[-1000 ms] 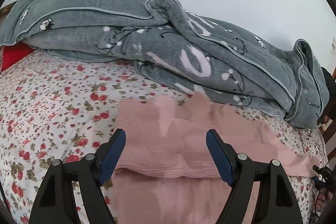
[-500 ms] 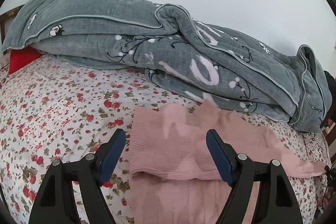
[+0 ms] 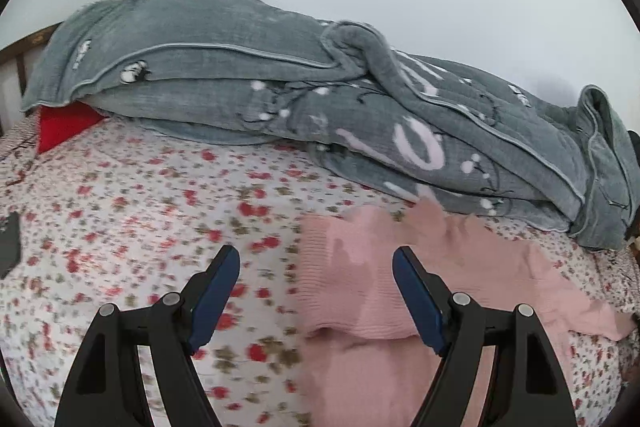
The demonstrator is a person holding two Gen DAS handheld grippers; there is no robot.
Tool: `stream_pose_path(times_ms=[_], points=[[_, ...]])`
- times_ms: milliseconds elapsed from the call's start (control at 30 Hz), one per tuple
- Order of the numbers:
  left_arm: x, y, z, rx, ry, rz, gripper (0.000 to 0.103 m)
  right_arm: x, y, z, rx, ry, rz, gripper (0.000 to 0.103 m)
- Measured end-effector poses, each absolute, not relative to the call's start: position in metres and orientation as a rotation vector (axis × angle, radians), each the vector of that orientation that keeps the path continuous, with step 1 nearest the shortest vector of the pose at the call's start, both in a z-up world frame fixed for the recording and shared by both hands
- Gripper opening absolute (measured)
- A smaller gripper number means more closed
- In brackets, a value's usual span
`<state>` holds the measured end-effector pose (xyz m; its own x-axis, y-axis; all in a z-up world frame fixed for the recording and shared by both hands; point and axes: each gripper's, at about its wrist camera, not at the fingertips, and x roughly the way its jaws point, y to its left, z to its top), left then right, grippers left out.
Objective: Fold small clothes
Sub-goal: 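Grasp the other sleeve cuff with the right tool and lift it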
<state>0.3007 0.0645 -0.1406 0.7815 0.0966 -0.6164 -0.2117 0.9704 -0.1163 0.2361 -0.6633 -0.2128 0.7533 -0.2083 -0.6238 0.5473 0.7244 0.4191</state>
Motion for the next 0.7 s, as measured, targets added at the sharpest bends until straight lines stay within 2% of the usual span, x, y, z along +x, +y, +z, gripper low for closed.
stream_pose_path(times_ms=[133,333,467,700], points=[[0.291,0.096,-0.140,-0.212,0.650,0.210,0.078,0.251,-0.596,-0.156,0.415,0.520,-0.351,0.005],[0.272,0.145,-0.138,-0.240,0.641,0.244,0.078,0.297,-0.467,-0.090,0.299,0.504,-0.104,0.005],[0.263,0.178,-0.135,-0.197,0.636,0.280,0.078,0.327,-0.367,-0.074,0.234,0.512,0.035,0.005],[0.247,0.252,-0.140,-0.228,0.625,0.309,0.078,0.363,-0.196,-0.087,0.147,0.577,0.230,0.005]])
